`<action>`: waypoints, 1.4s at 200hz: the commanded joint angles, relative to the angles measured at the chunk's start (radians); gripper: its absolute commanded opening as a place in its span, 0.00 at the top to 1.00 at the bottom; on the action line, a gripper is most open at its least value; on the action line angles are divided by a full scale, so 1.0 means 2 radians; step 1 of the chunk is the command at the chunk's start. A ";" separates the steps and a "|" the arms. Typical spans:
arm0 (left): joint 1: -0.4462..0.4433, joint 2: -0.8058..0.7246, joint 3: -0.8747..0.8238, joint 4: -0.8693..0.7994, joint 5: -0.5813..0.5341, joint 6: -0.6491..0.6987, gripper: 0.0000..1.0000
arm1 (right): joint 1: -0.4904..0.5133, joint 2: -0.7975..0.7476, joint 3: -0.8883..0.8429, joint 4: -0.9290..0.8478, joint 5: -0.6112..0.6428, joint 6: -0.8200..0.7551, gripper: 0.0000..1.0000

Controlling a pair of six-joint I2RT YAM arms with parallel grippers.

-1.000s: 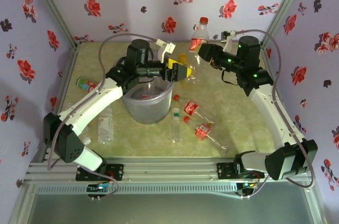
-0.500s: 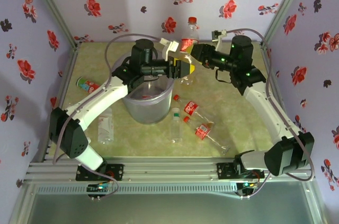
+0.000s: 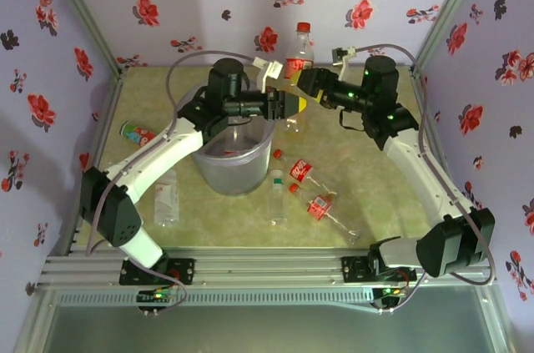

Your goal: Put the plastic bottles in the bin

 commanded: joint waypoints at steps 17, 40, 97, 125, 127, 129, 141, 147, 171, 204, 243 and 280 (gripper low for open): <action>0.025 -0.023 0.043 -0.043 0.001 0.053 0.55 | -0.028 -0.029 0.007 -0.020 -0.003 -0.005 0.03; 0.052 -0.054 0.032 -0.085 -0.010 0.077 0.59 | -0.049 -0.047 -0.005 -0.024 0.005 -0.007 0.03; 0.100 -0.129 -0.026 -0.208 -0.095 0.154 0.65 | -0.093 -0.083 -0.030 -0.077 0.017 -0.044 0.03; 0.101 -0.138 -0.048 -0.251 -0.148 0.172 0.66 | -0.098 -0.089 -0.045 -0.094 0.026 -0.060 0.02; 0.101 -0.138 -0.049 -0.254 -0.152 0.173 0.66 | -0.098 -0.089 -0.046 -0.094 0.026 -0.061 0.03; 0.101 -0.139 -0.050 -0.256 -0.155 0.174 0.67 | -0.098 -0.089 -0.047 -0.094 0.025 -0.060 0.03; 0.101 -0.141 -0.057 -0.267 -0.168 0.174 0.68 | -0.099 -0.087 -0.050 -0.098 0.025 -0.065 0.02; 0.101 -0.143 -0.060 -0.273 -0.171 0.176 0.68 | -0.100 -0.086 -0.051 -0.100 0.026 -0.067 0.02; 0.097 -0.155 -0.079 -0.293 -0.187 0.187 0.70 | -0.101 -0.080 -0.053 -0.110 0.036 -0.078 0.02; 0.095 -0.163 -0.113 -0.293 -0.191 0.185 0.72 | -0.102 -0.065 -0.056 -0.108 0.037 -0.082 0.02; 0.094 -0.166 -0.149 -0.276 -0.191 0.184 0.74 | -0.102 -0.058 -0.059 -0.116 0.048 -0.095 0.02; 0.092 -0.163 -0.170 -0.259 -0.191 0.187 0.68 | -0.102 -0.050 -0.065 -0.120 0.052 -0.105 0.02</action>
